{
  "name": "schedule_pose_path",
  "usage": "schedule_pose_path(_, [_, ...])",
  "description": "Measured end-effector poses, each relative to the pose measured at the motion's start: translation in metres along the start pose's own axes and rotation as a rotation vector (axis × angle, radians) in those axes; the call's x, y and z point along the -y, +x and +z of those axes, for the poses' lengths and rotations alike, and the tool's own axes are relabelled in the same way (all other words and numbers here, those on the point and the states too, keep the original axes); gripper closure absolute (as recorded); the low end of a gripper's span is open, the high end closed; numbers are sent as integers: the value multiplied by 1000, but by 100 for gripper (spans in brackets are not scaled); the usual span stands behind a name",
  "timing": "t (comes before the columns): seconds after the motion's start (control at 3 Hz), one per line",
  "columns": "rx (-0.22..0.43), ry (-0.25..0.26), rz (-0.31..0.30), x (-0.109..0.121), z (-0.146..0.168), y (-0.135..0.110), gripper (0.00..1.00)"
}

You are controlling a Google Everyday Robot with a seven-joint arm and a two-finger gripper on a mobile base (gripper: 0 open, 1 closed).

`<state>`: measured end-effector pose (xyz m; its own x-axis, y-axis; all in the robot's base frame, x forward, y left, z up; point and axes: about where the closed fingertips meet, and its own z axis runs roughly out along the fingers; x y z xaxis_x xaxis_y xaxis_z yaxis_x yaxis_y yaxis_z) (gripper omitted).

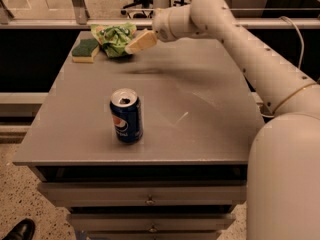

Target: Move green rice chip bag near sponge

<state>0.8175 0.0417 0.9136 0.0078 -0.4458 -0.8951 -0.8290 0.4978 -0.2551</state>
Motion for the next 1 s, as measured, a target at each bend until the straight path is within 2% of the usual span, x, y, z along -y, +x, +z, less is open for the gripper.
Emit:
schedule_pose_path(0.33, [60, 77, 71, 46, -57, 17, 0])
schedule_pose_path(0.67, [106, 188, 84, 86, -127, 24, 0])
schedule_pose_path(1.0, [108, 216, 89, 95, -146, 29, 0])
